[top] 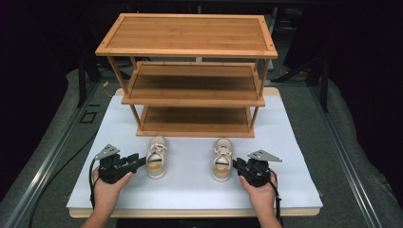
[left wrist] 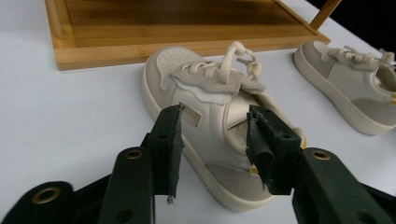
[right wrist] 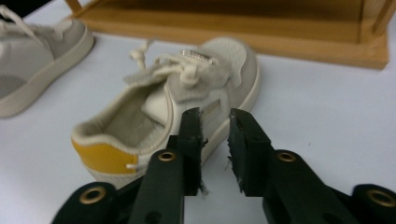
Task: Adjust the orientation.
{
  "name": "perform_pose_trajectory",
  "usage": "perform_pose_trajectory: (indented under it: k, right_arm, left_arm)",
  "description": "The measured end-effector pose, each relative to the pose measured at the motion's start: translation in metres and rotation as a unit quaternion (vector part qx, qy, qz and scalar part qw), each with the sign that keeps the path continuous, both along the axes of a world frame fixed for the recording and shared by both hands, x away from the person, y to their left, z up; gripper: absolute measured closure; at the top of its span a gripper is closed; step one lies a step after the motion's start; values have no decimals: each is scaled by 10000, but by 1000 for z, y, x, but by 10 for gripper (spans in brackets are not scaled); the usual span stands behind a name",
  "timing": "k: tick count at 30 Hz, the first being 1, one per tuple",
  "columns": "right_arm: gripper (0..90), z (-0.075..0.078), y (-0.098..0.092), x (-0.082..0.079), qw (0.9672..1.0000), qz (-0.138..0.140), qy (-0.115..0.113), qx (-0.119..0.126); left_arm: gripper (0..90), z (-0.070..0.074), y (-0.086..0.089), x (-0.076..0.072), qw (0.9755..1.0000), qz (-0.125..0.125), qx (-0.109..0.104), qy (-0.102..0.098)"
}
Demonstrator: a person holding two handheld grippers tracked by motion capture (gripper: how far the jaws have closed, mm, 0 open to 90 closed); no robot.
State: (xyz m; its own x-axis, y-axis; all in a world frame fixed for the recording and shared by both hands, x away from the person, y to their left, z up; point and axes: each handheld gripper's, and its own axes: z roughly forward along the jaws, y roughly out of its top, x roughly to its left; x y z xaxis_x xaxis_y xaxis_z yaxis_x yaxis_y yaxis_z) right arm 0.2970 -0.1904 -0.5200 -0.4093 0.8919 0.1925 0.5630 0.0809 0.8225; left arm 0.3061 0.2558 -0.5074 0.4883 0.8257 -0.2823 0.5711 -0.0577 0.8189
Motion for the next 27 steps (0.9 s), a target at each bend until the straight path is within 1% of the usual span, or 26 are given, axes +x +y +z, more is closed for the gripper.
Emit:
perform_pose_trajectory:
  k: [1, 3, 6, 8, 10, 11, 13, 17, 19, 22, 24, 27]
  right_arm:
    - [716, 1, 0, -1, 10000, -3, 0, 16]
    - [673, 5, 1, -4, 9997, -73, -147, 158]
    - [618, 8, 6, -6, 9996, 19, -194, 227]
    - [587, 7, 11, -6, 9994, 32, -212, 280]
    - [563, 6, 15, -5, 9993, 44, -180, 326]
    - [549, 5, 18, -3, 9994, 10, -180, 284]
    - [540, 3, 22, 0, 9995, -31, -100, 281]
    - [528, 0, 25, 5, 9997, -223, -82, 110]
    - [524, -1, 25, 8, 9997, -242, -1, 76]
    - [517, -5, 26, 11, 9995, -280, 123, 47]
    - [515, -7, 26, 13, 9994, -265, 161, 125]
    - [501, -9, 27, 15, 9993, -289, 179, 145]
  left_arm:
    - [538, 0, -1, 1, 10000, -7, -17, 11]
    - [517, 1, -4, 4, 10000, 12, 3, 28]
    - [495, 0, -9, 10, 9999, 19, 72, 79]
    - [489, -2, -12, 14, 9999, 50, 49, 131]
    - [477, -4, -15, 18, 9997, 40, 71, 216]
    - [472, -5, -17, 19, 9996, 21, 90, 258]
    - [470, -8, -20, 21, 9995, 40, 149, 285]
    - [470, -12, -21, 24, 9993, 120, 129, 341]
    - [470, -15, -23, 26, 9991, 136, 150, 377]
    - [471, -16, -26, 27, 9990, 167, 200, 361]
    - [479, -16, -28, 27, 9990, 199, 230, 328]
    - [527, -16, -28, 28, 9987, 268, 288, 322]
